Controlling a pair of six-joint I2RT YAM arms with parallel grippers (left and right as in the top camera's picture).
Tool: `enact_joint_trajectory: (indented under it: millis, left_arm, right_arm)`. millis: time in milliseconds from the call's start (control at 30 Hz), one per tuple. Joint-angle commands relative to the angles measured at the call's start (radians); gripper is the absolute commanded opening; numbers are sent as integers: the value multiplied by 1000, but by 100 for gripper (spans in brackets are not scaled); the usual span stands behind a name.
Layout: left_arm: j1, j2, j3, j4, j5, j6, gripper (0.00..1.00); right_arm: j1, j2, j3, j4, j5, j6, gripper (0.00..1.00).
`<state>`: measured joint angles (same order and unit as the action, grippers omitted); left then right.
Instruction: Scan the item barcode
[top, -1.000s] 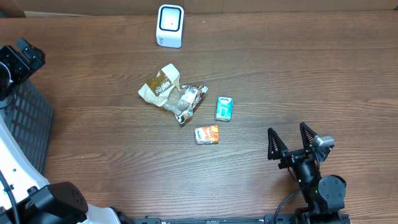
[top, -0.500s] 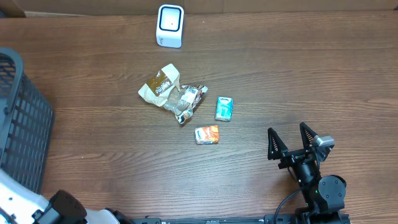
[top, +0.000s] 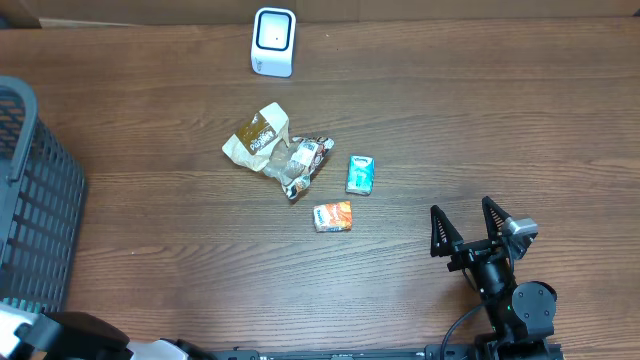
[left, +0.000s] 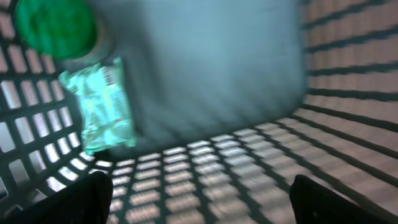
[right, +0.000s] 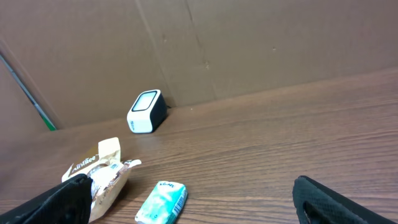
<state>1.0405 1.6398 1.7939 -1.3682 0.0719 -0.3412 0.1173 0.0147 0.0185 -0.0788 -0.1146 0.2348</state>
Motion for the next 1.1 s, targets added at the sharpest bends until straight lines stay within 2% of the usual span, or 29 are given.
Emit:
enact_joint_trajectory:
  millis: [0,367,533,900,1067]
  left_arm:
    - [29,8,-147,64,-105,-19,90]
    - [37,9,-476,352,-286,12,86]
    - [36,40,-600,493,-312,12,86]
    - [37,205,-618,546,-309,12,78]
    - [35,197,-526,499,-254,13,76]
  right_arm:
    - [-5,-10,-10,4,8,0,100]
    - [-5,-10,-10,4,8,0,100]
    - [-5,-10,-10,4,8,0,100]
    - [-5,-10,-10,4,8,0,100]
    - [-5,-10,-10,4,8,0,100]
